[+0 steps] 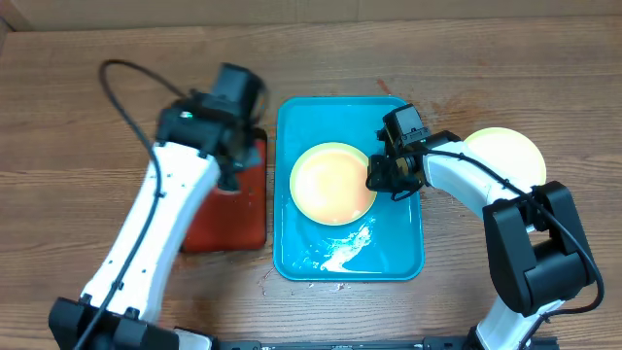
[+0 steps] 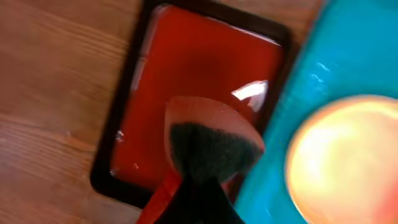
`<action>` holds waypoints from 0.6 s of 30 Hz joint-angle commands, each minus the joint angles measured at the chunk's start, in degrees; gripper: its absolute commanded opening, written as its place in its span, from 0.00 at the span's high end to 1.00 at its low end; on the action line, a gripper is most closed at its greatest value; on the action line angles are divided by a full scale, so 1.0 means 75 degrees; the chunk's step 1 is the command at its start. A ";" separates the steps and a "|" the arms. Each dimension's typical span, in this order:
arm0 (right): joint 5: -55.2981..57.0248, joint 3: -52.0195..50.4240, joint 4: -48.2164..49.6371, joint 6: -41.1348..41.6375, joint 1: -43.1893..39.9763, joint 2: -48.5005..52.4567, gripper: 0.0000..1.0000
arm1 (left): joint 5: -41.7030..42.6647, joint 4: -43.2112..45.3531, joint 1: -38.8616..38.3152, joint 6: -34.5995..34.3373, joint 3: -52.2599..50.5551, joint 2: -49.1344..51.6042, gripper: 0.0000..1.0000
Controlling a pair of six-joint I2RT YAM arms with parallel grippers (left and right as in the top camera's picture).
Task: Clean dirty plates on tray and stack at the side
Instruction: 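Return the sponge to the red tray with the left gripper and release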
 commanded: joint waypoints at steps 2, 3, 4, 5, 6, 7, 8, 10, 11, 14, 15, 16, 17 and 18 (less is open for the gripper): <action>0.0373 -0.0187 -0.0090 -0.0047 0.0006 0.0137 0.96 | 0.0224 0.1390 0.0944 0.0259 -0.2011 0.0163 0.96; 0.0373 -0.0187 -0.0090 -0.0047 0.0006 0.0137 0.96 | 0.0385 0.1749 0.1023 0.0356 -0.2398 0.0189 0.96; 0.0373 -0.0187 -0.0090 -0.0047 0.0006 0.0137 0.96 | 0.0428 0.2066 0.1067 0.0356 -0.2736 0.0213 0.96; 0.0373 -0.0187 -0.0093 -0.0047 0.0006 0.0137 0.96 | 0.0481 0.2294 0.1087 0.0361 -0.2981 0.0221 0.96; 0.0370 -0.0187 -0.0096 -0.0047 0.0006 0.0137 0.96 | 0.0527 0.2509 0.1099 0.0364 -0.3214 0.0221 0.96; 0.0370 -0.0187 -0.0096 -0.0047 0.0006 0.0137 0.96 | 0.0530 0.2585 0.1099 0.0358 -0.3308 0.0221 0.96; 0.0373 -0.0187 -0.0102 -0.0047 0.0006 0.0137 0.96 | 0.0568 0.2582 0.1099 0.0361 -0.3316 0.0221 0.96; 0.0370 -0.0187 -0.0099 -0.0047 0.0006 0.0137 0.96 | 0.0670 0.2541 0.1099 0.0446 -0.3220 0.0204 0.94; 0.0370 -0.0184 -0.0102 -0.0047 0.0006 0.0137 0.96 | 0.0769 0.2457 0.1099 0.0533 -0.3095 0.0181 0.91; 0.0332 -0.0175 -0.0178 -0.0050 0.0006 0.0134 0.96 | 0.0915 0.1990 0.1157 0.0554 -0.2614 0.0055 0.81; 0.0315 -0.0137 -0.0271 -0.0050 0.0006 0.0119 0.96 | 0.0933 0.1830 0.1186 0.0551 -0.2436 0.0003 0.78; 0.0318 -0.0032 -0.0452 -0.0050 0.0006 0.0090 0.96 | 0.0935 0.1664 0.1224 0.0554 -0.2247 -0.0052 0.75; 0.0326 0.0087 -0.0632 -0.0052 0.0006 0.0052 0.96 | 0.0933 0.1457 0.1271 0.0557 -0.2022 -0.0128 0.71; 0.0347 0.0256 -0.0871 -0.0082 0.0006 -0.0009 0.96 | 0.0933 0.1268 0.1323 0.0562 -0.1792 -0.0210 0.67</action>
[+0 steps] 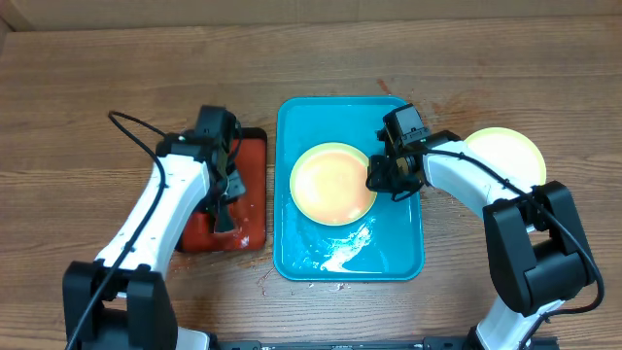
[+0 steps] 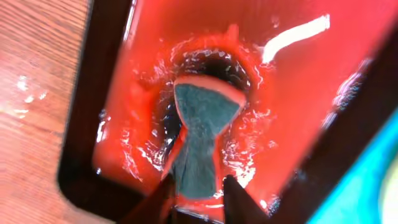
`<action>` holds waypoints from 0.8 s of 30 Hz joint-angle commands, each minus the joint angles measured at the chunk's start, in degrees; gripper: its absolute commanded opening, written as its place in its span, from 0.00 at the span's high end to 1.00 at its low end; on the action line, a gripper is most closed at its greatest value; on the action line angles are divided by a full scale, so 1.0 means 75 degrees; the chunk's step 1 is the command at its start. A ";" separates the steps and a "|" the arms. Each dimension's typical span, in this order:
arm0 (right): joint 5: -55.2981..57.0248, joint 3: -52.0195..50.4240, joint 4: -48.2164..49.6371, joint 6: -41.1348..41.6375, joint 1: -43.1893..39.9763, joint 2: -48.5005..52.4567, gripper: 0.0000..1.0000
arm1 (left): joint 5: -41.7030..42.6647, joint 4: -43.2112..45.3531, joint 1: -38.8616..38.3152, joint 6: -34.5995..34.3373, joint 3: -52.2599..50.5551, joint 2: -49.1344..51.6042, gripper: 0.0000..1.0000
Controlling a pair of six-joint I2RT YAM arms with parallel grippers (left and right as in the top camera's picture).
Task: Clean dirty plates on tray and stack at the side
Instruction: 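Return the sponge to the red tray with the left gripper and release, then lift the yellow plate with the right gripper and tilt it over red tray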
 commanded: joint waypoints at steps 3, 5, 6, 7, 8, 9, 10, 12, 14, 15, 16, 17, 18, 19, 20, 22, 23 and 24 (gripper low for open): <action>0.0501 0.0950 -0.1314 -0.0440 0.0079 -0.0265 0.96 | 0.0137 -0.0836 0.0402 0.0181 0.1478 -0.0813 0.54; 0.0906 0.1527 -0.1853 -0.0530 0.0233 -0.0388 0.96 | 0.0137 -0.1172 0.0583 0.0189 0.1935 -0.1064 0.43; 0.1105 0.1830 -0.2092 -0.0650 0.0350 -0.0423 0.96 | 0.0163 -0.1300 0.0673 0.0189 0.2133 -0.1192 0.38; 0.1329 0.2139 -0.2314 -0.0714 0.0481 -0.0449 0.96 | 0.0184 -0.1402 0.0761 0.0192 0.2308 -0.1311 0.34; 0.1661 0.2704 -0.2661 -0.0868 0.0761 -0.0452 0.96 | 0.0207 -0.1577 0.0906 0.0216 0.2602 -0.1513 0.24; 0.1842 0.2975 -0.2786 -0.0892 0.0921 -0.0452 0.96 | 0.0251 -0.1705 0.1014 0.0219 0.2815 -0.1664 0.15; 0.2055 0.3267 -0.2859 -0.0889 0.1139 -0.0452 0.96 | 0.0329 -0.1789 0.1096 0.0221 0.2981 -0.1786 0.07; 0.2358 0.3669 -0.2789 -0.0892 0.1591 -0.0452 0.96 | 0.0495 -0.1918 0.1207 0.0277 0.3238 -0.2037 0.02; 0.2687 0.3809 -0.2328 -0.0889 0.2107 -0.0452 0.96 | 0.0530 -0.1999 0.1227 0.0312 0.3360 -0.2273 0.00; 0.2876 0.3809 -0.2072 -0.0886 0.2340 -0.0452 0.96 | 0.0525 -0.2052 0.1227 0.0332 0.3386 -0.2401 0.00; 0.3101 0.3800 -0.1842 -0.0880 0.2556 -0.0443 0.96 | 0.0525 -0.2087 0.1227 0.0329 0.3386 -0.2506 0.00; 0.3410 0.3791 -0.1609 -0.0851 0.2780 -0.0408 0.96 | 0.0513 -0.2136 0.1227 0.0329 0.3386 -0.2611 0.00; 0.3841 0.3791 -0.1396 -0.0749 0.3025 -0.0388 0.96 | 0.0481 -0.2192 0.1227 0.0341 0.3383 -0.2699 0.00; 0.4325 0.3791 -0.1207 -0.0638 0.3261 -0.0361 0.96 | 0.0458 -0.2253 0.1227 0.0376 0.3383 -0.2774 0.00; 0.4843 0.3791 -0.1037 -0.0577 0.3485 -0.0358 0.96 | 0.0423 -0.2311 0.1227 0.0388 0.3383 -0.2824 0.00; 0.5770 0.3789 -0.0769 -0.0446 0.3847 -0.0358 0.96 | 0.0312 -0.2454 0.1227 0.0388 0.3383 -0.2894 0.00; 0.6263 0.3789 -0.0624 -0.0388 0.4048 -0.0358 0.96 | 0.0297 -0.2535 0.1227 0.0388 0.3383 -0.2900 0.00; 0.6688 0.3789 -0.0490 -0.0388 0.4237 -0.0358 0.96 | 0.0300 -0.2602 0.1227 0.0388 0.3381 -0.2897 0.00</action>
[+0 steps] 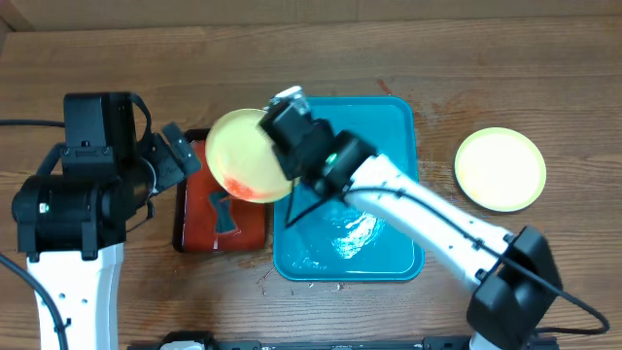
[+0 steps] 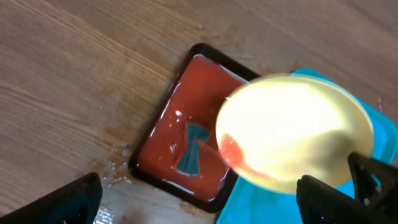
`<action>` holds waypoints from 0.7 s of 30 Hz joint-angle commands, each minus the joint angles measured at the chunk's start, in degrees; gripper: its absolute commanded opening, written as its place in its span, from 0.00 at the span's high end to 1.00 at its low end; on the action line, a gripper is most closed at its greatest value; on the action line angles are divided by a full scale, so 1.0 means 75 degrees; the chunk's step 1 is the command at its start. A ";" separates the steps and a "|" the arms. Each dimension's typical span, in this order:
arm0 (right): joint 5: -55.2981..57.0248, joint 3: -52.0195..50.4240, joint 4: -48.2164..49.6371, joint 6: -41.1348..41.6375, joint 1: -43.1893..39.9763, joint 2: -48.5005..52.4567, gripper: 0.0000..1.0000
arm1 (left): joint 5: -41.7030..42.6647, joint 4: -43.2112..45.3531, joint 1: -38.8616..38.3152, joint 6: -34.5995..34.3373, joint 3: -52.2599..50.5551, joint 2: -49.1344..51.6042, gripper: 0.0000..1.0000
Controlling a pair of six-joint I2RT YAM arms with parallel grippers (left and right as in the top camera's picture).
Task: Clean dirty plates on tray and stack at the side
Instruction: 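Lift the yellow plate with the right gripper and tilt it over red tray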
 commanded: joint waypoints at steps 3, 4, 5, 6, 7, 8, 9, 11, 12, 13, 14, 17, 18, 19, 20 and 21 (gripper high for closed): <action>0.3238 0.0105 0.0446 0.0271 0.0903 -0.0119 0.96 | -0.0073 -0.0262 0.0029 0.0169 0.0128 -0.0035 0.00; 0.3631 0.0105 0.0475 0.0271 0.1084 -0.0119 0.96 | -0.0073 -0.0271 0.0029 0.0169 0.0128 -0.0020 0.00; 0.3937 0.0105 0.0487 0.0271 0.1215 -0.0119 0.96 | -0.0073 -0.0271 0.0029 0.0169 0.0128 -0.0006 0.00; 0.4293 0.0105 0.0490 0.0271 0.1352 -0.0119 0.96 | -0.0070 -0.0268 0.0029 0.0169 0.0128 0.0015 0.00; 0.4689 0.0105 0.0495 0.0268 0.1501 -0.0119 0.96 | -0.0070 -0.0268 0.0029 0.0166 0.0128 0.0029 0.00; 0.4890 0.0105 0.0495 0.0268 0.1577 -0.0119 0.96 | -0.0070 -0.0265 0.0029 0.0169 0.0128 0.0041 0.00; 0.5149 0.0105 0.0498 0.0268 0.1676 -0.0119 0.96 | -0.0070 -0.0265 0.0029 0.0166 0.0128 0.0050 0.00; 0.5453 0.0105 0.0495 0.0265 0.1830 -0.0119 0.96 | -0.0070 -0.0265 0.0029 0.0169 0.0128 0.0067 0.00; 0.5525 0.0105 0.0495 0.0262 0.1877 -0.0119 0.96 | -0.0070 -0.0262 0.0029 0.0169 0.0128 0.0076 0.01; 0.5572 0.0105 0.0495 0.0262 0.1926 -0.0119 0.96 | -0.0070 -0.0262 0.0029 0.0169 0.0128 0.0085 0.00; 0.5569 0.0105 0.0495 0.0262 0.1979 -0.0119 0.96 | -0.0070 -0.0262 0.0029 0.0169 0.0128 0.0093 0.00; 0.5572 0.0105 0.0490 0.0262 0.2057 -0.0119 0.96 | -0.0070 -0.0262 0.0029 0.0169 0.0128 0.0105 0.00; 0.5572 0.0105 0.0493 0.0262 0.2072 -0.0119 0.96 | -0.0070 -0.0262 0.0029 0.0169 0.0128 0.0105 0.00; 0.5572 0.0105 0.0493 0.0262 0.2095 -0.0119 0.96 | -0.0070 -0.0262 0.0029 0.0169 0.0128 0.0105 0.00; 0.5569 0.0105 0.0493 0.0262 0.2116 -0.0119 0.96 | -0.0070 -0.0262 0.0029 0.0169 0.0128 0.0105 0.00; 0.5566 0.0105 0.0495 0.0262 0.2133 -0.0119 0.96 | -0.0070 -0.0262 0.0029 0.0169 0.0128 0.0105 0.00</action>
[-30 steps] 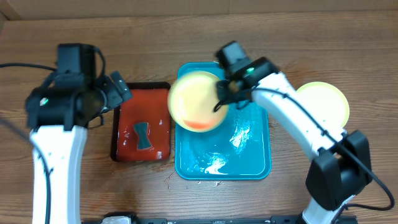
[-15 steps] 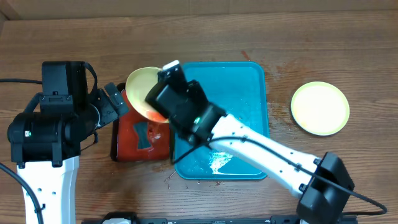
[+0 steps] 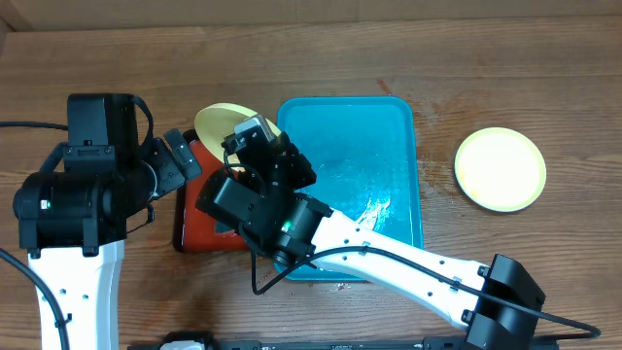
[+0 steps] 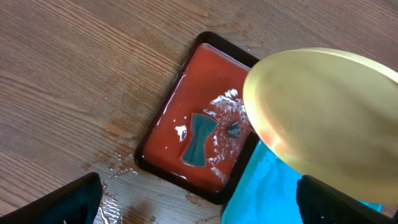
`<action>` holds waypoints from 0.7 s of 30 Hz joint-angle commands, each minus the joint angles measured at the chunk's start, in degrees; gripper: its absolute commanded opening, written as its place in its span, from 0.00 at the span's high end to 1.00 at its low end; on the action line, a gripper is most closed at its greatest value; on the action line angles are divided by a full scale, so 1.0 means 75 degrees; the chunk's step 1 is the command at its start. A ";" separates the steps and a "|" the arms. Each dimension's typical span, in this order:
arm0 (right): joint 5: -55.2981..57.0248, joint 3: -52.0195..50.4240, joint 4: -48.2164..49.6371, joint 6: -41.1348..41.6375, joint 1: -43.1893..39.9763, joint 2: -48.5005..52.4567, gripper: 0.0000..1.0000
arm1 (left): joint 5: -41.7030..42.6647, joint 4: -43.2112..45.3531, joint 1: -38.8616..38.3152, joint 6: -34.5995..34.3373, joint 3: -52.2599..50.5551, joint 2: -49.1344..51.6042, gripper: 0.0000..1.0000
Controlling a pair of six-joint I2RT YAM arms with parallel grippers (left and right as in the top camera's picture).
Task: Clean dirty plates on tray and stack at the side
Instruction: 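Lift the yellow plate with the right gripper and tilt it over red tray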
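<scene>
A yellow plate (image 4: 329, 118) hangs tilted over the far right corner of the red water tray (image 4: 168, 118). My right gripper (image 3: 255, 136) is shut on its rim; the plate (image 3: 222, 121) shows beyond the arm in the overhead view. A green sponge (image 4: 199, 140) lies in the red tray's water, with ripples beside it. Raised high above the tray, my left gripper (image 4: 199, 205) is open, its fingers (image 4: 62, 199) wide apart and holding nothing. The blue tray (image 3: 360, 146) is wet and holds no plate. One clean yellow plate (image 3: 501, 168) rests on the table at the right.
The right arm (image 3: 389, 253) reaches across the blue tray's near half. The left arm (image 3: 83, 209) stands tall at the left. Water is spilled on the wood (image 4: 112, 177) by the red tray's near corner.
The right arm has risen and the plate now sits farther over the red tray's far corner, tilted more steeply. Water beside the sponge is now rippling. The left gripper has hardly moved.
First my left gripper held the sponge over the red tray while the right gripper gripped the plate's rim in the blue tray. Then the sponge was down in the water. Later the sponge lay released, the left gripper high and open, and the right gripper holds the plate over the red tray.
</scene>
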 commanded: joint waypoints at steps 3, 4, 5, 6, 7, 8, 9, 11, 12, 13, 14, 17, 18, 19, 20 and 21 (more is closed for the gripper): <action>0.0353 0.0105 0.0134 0.0122 0.0154 -0.0119 0.96 | -0.0067 -0.0003 0.0029 0.0090 0.0125 0.0041 0.00; 0.0353 0.0105 0.0157 0.0119 0.0163 -0.0119 0.96 | -0.0067 -0.0003 0.0029 0.0093 0.0125 0.0041 0.00; 0.0353 0.0105 0.0169 0.0099 0.0172 -0.0119 0.96 | -0.0067 -0.0003 0.0029 0.0093 0.0125 0.0041 0.00; 0.0353 0.0105 0.0169 0.0099 0.0169 -0.0119 0.96 | -0.0067 -0.0003 0.0029 0.0093 0.0125 0.0041 0.00; 0.0350 0.0105 0.0169 0.0099 0.0169 -0.0119 0.96 | -0.0067 -0.0003 0.0029 0.0093 0.0125 0.0041 0.00; 0.0353 0.0105 0.0169 0.0099 0.0169 -0.0119 0.96 | -0.0067 -0.0003 0.0029 0.0093 0.0125 0.0041 0.00; 0.0353 0.0105 0.0166 0.0096 0.0169 -0.0119 0.96 | -0.0067 -0.0003 0.0029 0.0093 0.0125 0.0041 0.00; 0.0353 0.0105 0.0169 0.0096 0.0169 -0.0119 0.96 | -0.0067 -0.0003 0.0029 0.0093 0.0125 0.0041 0.00; 0.0353 0.0105 0.0166 0.0096 0.0169 -0.0119 0.96 | -0.0067 -0.0003 0.0029 0.0093 0.0125 0.0041 0.00; 0.0353 0.0105 0.0166 0.0096 0.0169 -0.0119 0.96 | -0.0067 -0.0003 0.0029 0.0090 0.0125 0.0041 0.00; 0.0353 0.0105 0.0169 0.0096 0.0169 -0.0119 0.96 | -0.0067 -0.0003 0.0029 0.0093 0.0125 0.0041 0.00; 0.0353 0.0105 0.0172 0.0096 0.0169 -0.0119 0.96 | -0.0067 -0.0003 0.0029 0.0093 0.0125 0.0041 0.00; 0.0353 0.0105 0.0172 0.0099 0.0163 -0.0119 0.96 | -0.0067 -0.0003 0.0029 0.0093 0.0125 0.0041 0.00; 0.0350 0.0105 0.0172 0.0099 0.0163 -0.0119 0.96 | -0.0067 -0.0003 0.0029 0.0093 0.0125 0.0041 0.00; 0.0350 0.0105 0.0172 0.0099 0.0163 -0.0119 0.96 | -0.0067 -0.0003 0.0029 0.0093 0.0125 0.0041 0.00; 0.0353 0.0105 0.0172 0.0096 0.0163 -0.0119 0.96 | -0.0067 -0.0003 0.0029 0.0093 0.0125 0.0041 0.00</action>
